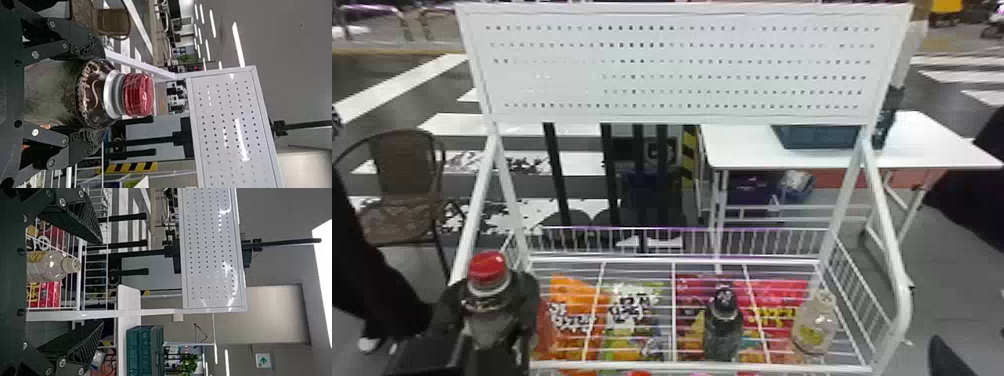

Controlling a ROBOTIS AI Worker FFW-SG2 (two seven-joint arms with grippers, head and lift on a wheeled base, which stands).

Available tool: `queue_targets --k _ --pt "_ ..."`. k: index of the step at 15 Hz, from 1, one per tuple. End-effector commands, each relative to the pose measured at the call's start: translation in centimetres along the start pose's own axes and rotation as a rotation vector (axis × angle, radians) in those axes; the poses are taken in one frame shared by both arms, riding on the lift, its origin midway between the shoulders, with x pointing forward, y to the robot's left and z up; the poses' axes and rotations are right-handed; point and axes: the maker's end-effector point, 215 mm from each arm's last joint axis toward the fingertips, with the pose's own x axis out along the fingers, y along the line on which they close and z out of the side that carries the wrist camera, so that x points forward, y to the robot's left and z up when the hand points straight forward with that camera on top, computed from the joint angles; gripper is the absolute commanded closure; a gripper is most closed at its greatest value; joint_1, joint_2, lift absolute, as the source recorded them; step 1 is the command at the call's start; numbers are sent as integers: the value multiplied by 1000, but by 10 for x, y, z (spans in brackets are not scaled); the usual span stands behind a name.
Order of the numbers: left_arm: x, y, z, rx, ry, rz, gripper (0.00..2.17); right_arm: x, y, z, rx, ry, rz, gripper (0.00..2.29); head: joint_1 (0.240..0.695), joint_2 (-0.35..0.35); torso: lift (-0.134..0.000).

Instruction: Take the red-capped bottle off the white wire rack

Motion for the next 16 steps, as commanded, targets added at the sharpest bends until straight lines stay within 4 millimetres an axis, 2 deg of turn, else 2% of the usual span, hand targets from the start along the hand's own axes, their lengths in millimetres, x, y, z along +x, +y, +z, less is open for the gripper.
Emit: queue_targets --k 1,3,5,16 --pt "2 22 2 -8 -24 36 718 -1 2 1 0 -1 3 174 499 0 0" --pt "8 44 3 3 -27 70 711 -2 1 1 1 0 1 174 499 0 0" --pt "11 55 6 1 -30 88 711 -3 1 0 2 0 0 174 499 0 0" --pt "13 50 9 -11 -34 70 711 -2 2 5 2 -13 -1 174 499 0 0"
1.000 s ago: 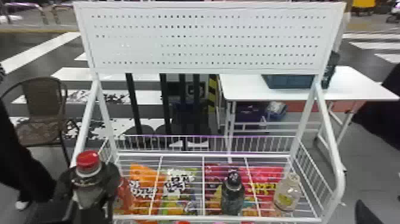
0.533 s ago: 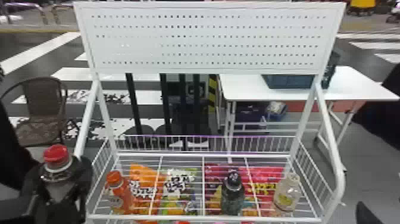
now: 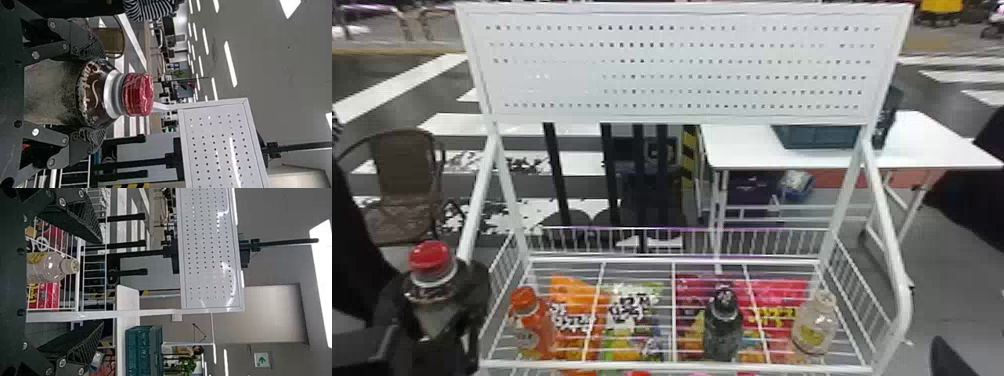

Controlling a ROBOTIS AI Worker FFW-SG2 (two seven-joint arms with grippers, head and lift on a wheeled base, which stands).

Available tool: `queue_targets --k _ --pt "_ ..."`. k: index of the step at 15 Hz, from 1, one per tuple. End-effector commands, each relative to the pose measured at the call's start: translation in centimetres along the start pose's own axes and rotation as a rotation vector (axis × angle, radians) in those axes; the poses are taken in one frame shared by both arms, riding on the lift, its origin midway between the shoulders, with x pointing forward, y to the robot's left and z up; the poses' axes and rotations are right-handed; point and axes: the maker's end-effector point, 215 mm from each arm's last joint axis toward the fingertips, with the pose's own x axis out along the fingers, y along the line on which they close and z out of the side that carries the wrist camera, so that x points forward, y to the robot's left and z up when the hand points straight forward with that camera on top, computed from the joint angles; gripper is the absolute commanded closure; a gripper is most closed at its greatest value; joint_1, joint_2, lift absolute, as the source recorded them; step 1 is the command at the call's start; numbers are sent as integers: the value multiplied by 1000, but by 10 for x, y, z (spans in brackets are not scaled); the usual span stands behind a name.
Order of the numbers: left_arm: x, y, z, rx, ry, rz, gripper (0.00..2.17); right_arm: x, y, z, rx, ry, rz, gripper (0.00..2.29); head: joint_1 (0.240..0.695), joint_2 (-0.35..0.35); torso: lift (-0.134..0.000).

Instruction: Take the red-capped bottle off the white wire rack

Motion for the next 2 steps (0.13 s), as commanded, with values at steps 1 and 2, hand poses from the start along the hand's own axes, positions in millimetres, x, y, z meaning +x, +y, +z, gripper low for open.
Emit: queue_targets --k 1,2 --pt "1 -3 -1 -3 1 -3 711 1 1 2 0 -4 2 174 499 0 0" --pt "1 -3 -1 -4 2 -5 711 1 0 1 0 -3 -1 174 499 0 0"
